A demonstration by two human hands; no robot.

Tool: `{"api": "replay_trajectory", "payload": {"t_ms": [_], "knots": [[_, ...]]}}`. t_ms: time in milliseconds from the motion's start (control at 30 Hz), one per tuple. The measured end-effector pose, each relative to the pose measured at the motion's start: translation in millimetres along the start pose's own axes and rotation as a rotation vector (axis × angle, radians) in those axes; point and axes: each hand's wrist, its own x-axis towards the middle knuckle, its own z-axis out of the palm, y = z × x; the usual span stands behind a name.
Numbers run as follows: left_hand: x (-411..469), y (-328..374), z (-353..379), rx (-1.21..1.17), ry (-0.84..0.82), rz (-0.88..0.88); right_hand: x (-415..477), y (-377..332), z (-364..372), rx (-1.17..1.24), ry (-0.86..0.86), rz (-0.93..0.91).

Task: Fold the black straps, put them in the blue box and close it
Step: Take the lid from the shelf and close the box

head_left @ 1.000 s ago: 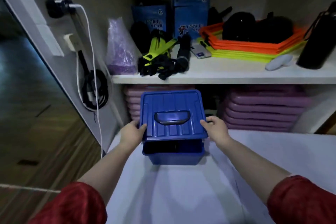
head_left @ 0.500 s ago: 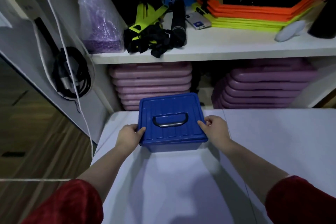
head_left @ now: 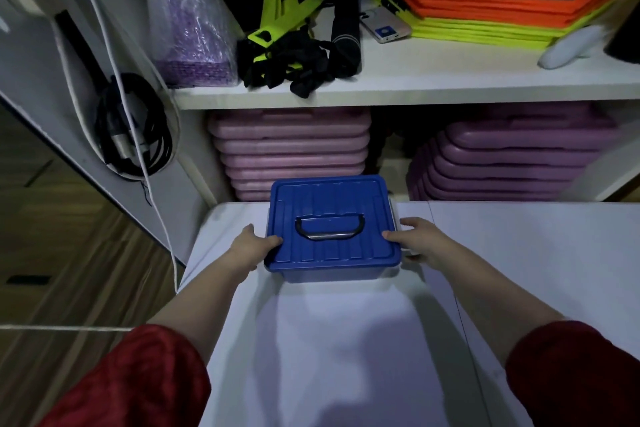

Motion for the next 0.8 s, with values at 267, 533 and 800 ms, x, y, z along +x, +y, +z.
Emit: {"api": "replay_trajectory", "payload": {"t_ms": [267, 533, 800], "knots": [[9, -2, -4, -0.255, -0.130, 0.007, 4, -6, 4, 0.033, -0.021, -0.014], [9, 9, -9, -0.171, -0.069, 0.031, 3, -2, 3, 0.029, 0.059, -0.074], [9, 9, -12, -0.347, -0.065, -0.036, 2, -4, -10, 0.388, -0.115, 0.127]]}}
